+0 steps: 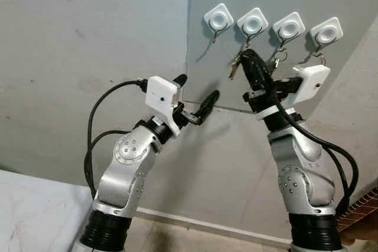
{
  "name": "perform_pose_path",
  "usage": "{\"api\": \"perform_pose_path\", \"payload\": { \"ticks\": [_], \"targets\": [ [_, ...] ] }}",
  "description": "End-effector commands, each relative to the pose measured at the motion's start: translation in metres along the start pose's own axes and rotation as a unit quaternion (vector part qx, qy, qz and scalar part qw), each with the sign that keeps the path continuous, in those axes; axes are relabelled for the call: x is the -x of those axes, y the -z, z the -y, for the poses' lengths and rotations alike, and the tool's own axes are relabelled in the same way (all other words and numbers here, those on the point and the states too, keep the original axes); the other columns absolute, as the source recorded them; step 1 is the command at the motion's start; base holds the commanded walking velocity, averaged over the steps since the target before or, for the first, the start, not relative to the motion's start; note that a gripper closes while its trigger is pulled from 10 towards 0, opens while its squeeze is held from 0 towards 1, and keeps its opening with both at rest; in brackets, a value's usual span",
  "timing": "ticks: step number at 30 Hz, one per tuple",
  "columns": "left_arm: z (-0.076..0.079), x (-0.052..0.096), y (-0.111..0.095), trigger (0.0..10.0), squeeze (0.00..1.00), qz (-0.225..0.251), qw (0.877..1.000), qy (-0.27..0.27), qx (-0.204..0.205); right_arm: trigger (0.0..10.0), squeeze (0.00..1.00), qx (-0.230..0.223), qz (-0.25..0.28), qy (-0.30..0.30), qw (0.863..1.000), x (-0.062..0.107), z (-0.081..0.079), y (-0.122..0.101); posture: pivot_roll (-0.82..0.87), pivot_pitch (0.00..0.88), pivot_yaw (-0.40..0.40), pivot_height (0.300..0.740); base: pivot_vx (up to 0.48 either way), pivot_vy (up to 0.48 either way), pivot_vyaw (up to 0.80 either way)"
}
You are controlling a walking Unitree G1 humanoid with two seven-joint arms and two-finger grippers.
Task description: Hang keys on a hook
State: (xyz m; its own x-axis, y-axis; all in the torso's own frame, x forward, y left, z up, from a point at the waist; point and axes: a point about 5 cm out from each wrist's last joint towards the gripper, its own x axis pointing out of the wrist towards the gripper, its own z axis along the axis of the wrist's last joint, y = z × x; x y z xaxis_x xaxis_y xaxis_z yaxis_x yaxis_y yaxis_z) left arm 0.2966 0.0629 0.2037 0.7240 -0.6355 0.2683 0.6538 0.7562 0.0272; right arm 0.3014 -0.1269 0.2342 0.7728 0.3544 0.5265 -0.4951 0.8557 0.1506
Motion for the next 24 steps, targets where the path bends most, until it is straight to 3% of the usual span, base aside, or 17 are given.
{"api": "perform_pose_path", "payload": {
  "ticks": [1,24],
  "targets": [
    [0.006,-0.004,-0.008,10.0,0.00,0.010,1.000,0.016,-0.007,10.0,0.00,-0.002,0.018,0.011,1.000,-0.001,0.003,-0.009,0.05,0.000,-0.021,0.740,0.000,0.000,0.00],
    [0.008,-0.005,-0.010,10.0,0.00,0.012,1.000,0.018,-0.003,10.0,0.00,-0.018,0.028,-0.001,0.999,-0.017,0.001,-0.013,0.05,0.000,-0.020,0.740,0.000,0.000,0.00]
  ]
}}
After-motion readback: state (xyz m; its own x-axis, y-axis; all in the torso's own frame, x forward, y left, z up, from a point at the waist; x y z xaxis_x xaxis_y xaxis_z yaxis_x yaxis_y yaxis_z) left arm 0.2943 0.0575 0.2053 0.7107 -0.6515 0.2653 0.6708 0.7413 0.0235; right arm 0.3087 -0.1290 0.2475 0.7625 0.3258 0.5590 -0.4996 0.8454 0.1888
